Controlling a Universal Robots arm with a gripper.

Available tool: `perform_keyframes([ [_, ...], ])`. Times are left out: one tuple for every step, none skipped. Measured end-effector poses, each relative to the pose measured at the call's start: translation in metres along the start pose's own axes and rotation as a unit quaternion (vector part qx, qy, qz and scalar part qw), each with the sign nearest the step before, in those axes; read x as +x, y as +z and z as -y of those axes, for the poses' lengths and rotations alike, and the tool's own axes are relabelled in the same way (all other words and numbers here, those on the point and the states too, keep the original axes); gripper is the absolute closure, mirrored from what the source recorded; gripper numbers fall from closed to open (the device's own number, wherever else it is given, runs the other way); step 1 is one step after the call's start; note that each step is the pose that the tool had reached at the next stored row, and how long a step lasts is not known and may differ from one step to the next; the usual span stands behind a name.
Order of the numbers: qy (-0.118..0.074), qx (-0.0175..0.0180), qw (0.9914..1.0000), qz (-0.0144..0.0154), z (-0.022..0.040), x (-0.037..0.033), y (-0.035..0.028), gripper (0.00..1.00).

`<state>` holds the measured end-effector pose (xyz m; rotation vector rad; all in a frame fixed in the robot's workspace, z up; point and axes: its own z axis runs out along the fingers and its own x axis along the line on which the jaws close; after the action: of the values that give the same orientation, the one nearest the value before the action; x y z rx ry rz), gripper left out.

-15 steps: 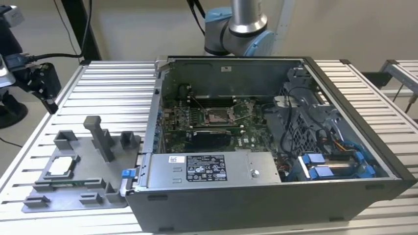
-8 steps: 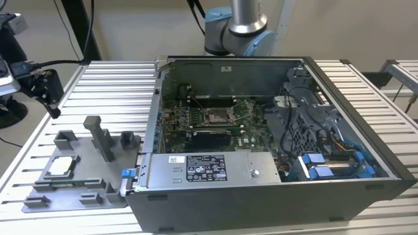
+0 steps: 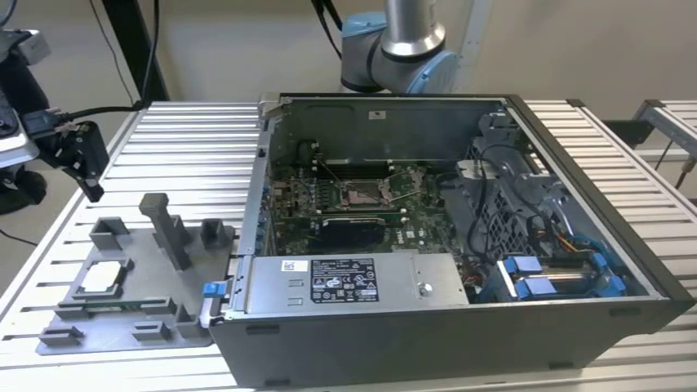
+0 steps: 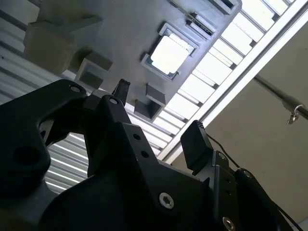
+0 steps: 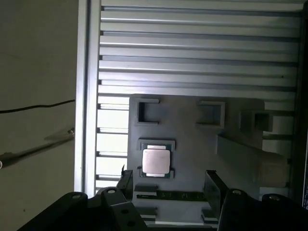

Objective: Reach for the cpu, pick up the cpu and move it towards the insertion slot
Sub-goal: 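Pick up the cpu and move it towards the insertion slot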

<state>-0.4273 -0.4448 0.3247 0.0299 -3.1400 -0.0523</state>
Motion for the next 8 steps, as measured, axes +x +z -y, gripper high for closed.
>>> perform_keyframes([
  [0.0,-0.0001,1.0,0.0001,0.0,0.0,0.0002,0.0],
  [0.0,-0.0001,1.0,0.0002,0.0,0.0,0.0005,0.0],
  [0.0,-0.0002,1.0,0.0003,0.0,-0.0001,0.0012,0.0],
  [0.0,-0.0002,1.0,0.0003,0.0001,0.0,0.002,0.0],
  [0.0,0.0,1.0,0.0001,0.0001,0.0,0.0028,0.0],
  [0.0,0.0,1.0,0.0001,0.0001,0.0,0.004,0.0],
  [0.0,0.0001,1.0,0.0002,0.0002,0.0,0.0052,0.0],
  [0.0,0.0002,1.0,0.0001,0.0002,0.0,0.0064,0.0],
])
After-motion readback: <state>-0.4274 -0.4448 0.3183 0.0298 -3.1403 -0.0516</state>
